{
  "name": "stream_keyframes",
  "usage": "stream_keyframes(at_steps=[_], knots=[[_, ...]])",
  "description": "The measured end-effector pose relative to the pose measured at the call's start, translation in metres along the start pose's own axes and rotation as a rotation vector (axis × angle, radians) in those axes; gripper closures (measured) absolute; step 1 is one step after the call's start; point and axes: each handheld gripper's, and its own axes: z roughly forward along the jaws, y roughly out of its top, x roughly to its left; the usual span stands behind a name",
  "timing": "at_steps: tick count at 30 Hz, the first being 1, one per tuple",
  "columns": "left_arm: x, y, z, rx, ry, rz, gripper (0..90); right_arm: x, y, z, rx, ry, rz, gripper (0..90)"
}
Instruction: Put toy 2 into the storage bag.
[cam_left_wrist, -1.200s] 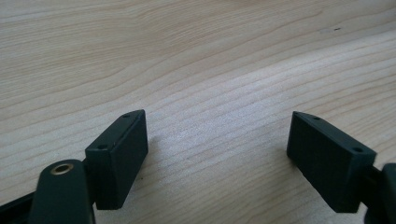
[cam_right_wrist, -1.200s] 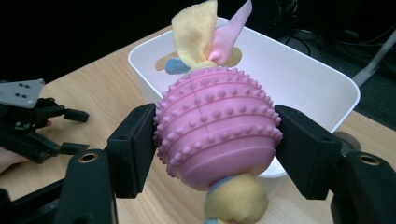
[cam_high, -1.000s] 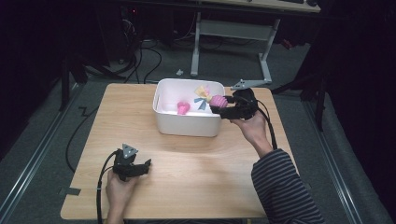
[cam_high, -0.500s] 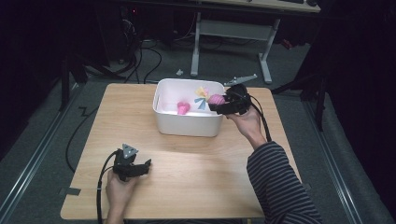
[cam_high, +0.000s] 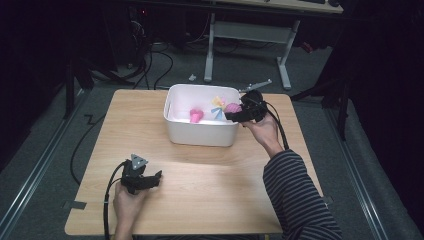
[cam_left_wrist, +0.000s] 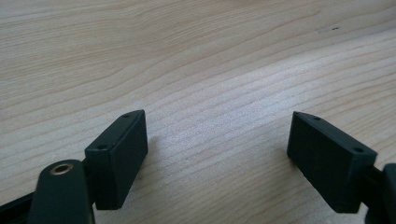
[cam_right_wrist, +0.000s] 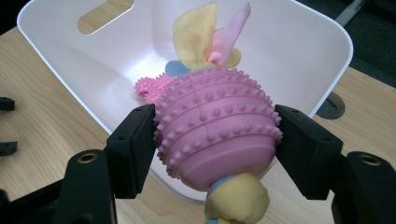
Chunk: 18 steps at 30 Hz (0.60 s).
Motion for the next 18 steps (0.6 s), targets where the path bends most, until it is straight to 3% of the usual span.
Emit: stream_keyframes(at_steps=[5, 18], knots=[[0.0, 0.0, 0.0, 0.0, 0.0, 0.0, 20.6, -0.001, -0.001, 0.005, 0.019, 0.002, -0.003, 31.3], [0.0, 0.0, 0.0, -0.001, 0.0, 0.001, 20.5, -0.002, -0.01, -0.01, -0.066, 0.013, 0.017, 31.4]])
